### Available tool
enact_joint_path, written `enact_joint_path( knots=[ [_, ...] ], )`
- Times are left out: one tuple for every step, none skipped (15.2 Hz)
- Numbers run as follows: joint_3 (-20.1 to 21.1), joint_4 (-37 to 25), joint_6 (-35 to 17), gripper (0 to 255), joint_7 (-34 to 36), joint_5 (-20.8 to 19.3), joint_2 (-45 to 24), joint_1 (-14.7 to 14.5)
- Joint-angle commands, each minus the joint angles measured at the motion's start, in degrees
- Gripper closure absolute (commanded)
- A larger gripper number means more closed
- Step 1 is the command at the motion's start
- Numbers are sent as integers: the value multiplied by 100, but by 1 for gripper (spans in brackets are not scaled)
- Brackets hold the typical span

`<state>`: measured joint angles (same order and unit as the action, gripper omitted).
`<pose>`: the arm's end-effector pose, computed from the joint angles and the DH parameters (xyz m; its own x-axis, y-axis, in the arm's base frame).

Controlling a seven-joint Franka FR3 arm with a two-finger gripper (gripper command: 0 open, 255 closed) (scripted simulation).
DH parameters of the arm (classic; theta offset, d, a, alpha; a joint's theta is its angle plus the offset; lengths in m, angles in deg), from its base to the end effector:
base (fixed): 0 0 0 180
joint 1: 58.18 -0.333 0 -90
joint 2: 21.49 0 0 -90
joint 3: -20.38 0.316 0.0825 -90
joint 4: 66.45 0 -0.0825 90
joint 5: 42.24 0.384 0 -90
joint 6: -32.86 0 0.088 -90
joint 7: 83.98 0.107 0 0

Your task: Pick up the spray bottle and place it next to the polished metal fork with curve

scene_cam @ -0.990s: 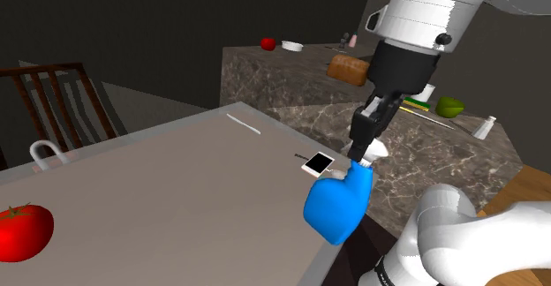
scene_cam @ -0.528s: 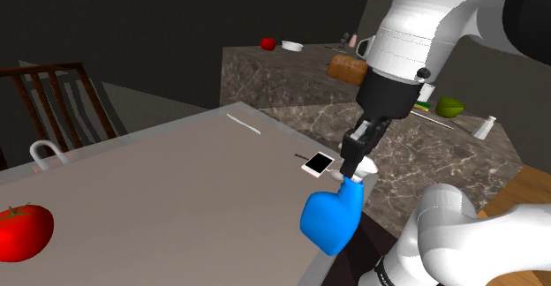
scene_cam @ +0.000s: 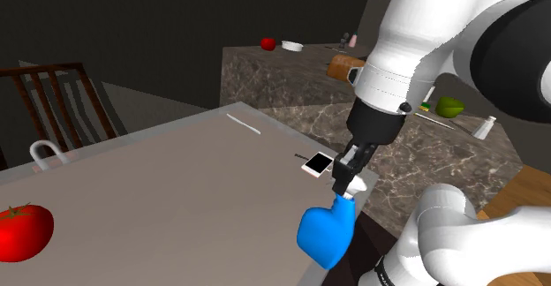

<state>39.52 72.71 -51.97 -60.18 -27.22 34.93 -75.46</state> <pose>0.1737 0.2082 0.5822 0.9947 0.1017 0.0120 0.1016 -0.9948 0.0119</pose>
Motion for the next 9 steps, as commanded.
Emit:
enact_joint_path(
  knots=[
    [40, 171, -115, 255, 4, 42, 61, -23],
    [57, 260, -178, 255, 1, 60, 87, -33],
    [75, 348, -241, 255, -2, 78, 113, -44],
    [93, 435, -304, 255, -5, 97, 137, -54],
    [112, 521, -367, 255, -8, 116, 160, -65],
    [131, 607, -431, 255, -11, 136, 182, -75],
    [151, 692, -495, 255, -14, 156, 203, -86],
    [171, 777, -559, 255, -17, 177, 223, -97],
    [192, 860, -624, 255, -20, 198, 241, -108]
  ],
)
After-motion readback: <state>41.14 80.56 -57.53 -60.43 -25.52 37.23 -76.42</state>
